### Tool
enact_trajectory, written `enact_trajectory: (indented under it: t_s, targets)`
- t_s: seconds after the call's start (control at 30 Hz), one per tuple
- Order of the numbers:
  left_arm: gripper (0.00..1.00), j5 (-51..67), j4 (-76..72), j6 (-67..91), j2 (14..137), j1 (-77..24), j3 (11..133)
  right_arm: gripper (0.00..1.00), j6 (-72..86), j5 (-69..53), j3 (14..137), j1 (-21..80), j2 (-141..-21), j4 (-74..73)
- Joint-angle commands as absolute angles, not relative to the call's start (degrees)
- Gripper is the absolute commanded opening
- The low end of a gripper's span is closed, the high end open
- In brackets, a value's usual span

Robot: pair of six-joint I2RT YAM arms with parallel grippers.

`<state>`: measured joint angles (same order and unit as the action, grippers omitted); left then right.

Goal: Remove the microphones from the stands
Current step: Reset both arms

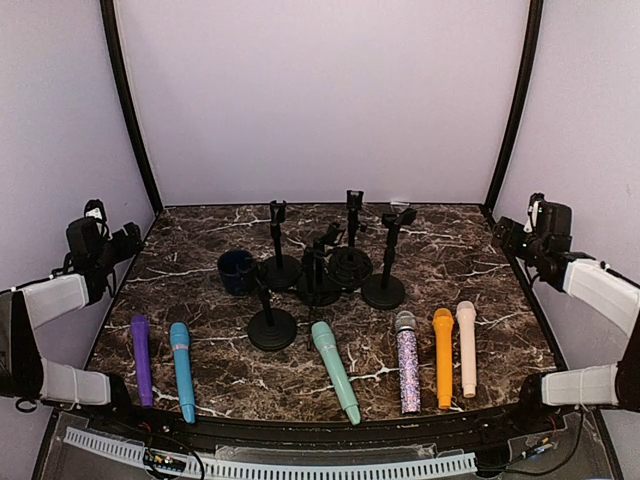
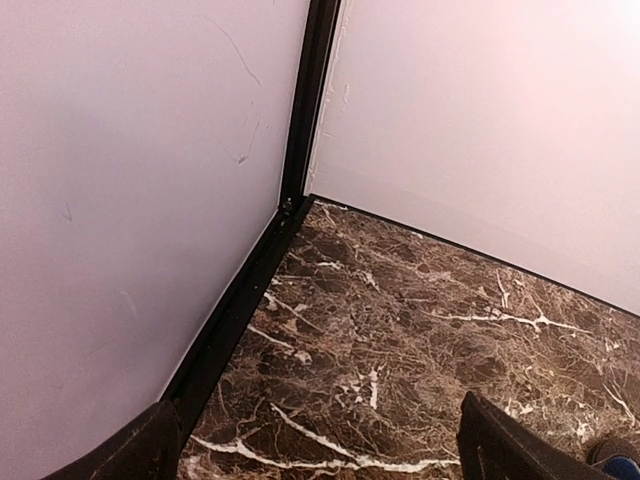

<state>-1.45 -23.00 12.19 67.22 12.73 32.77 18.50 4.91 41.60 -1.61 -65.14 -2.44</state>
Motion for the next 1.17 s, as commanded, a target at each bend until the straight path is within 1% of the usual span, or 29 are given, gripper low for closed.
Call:
enact_trajectory:
  t_s: [0.0, 0.1, 0.2, 0.4, 0.53, 0.6, 0.77, 1.13]
  targets:
    - [0.99, -7.3, -33.8, 9.6, 63.6, 12.6, 27.1, 0.99, 17.0, 11.2, 30.1, -2.5, -60.0, 21.0]
    - [0.99, -10.2, -39.6, 10.9, 62.9, 12.7, 21.1, 0.99, 16.0, 14.6, 22.3, -2.5, -58.3, 32.7]
    - [0.99, -9.0, -47.6, 10.3, 62.9, 12.7, 16.5, 0.99, 13.8, 15.6, 16.4, -2.5, -59.1, 42.6]
    - [0.99, -4.8, -52.0, 7.2, 66.3, 12.6, 12.0, 0.99, 9.2, 15.7, 9.4, -2.5, -67.4, 59.0]
    - [0.99, -0.4, -54.1, 7.4, 69.3, 12.4, 12.2, 0.99, 8.1, 14.3, 8.4, -2.6, -73.8, 67.2]
    - [0.99, 0.8, -56.3, 7.6, 72.5, 12.4, 13.0, 0.99, 7.8, 13.3, 8.9, -2.5, -74.4, 67.0]
    - [0.99, 4.2, -54.6, 8.5, 77.3, 11.8, 16.1, 0.99, 7.3, 11.3, 9.0, -2.5, -75.2, 68.3]
    - [0.99, 4.0, -55.3, 8.3, 78.1, 10.9, 16.2, 0.99, 7.2, 11.1, 9.4, -2.5, -75.5, 67.9]
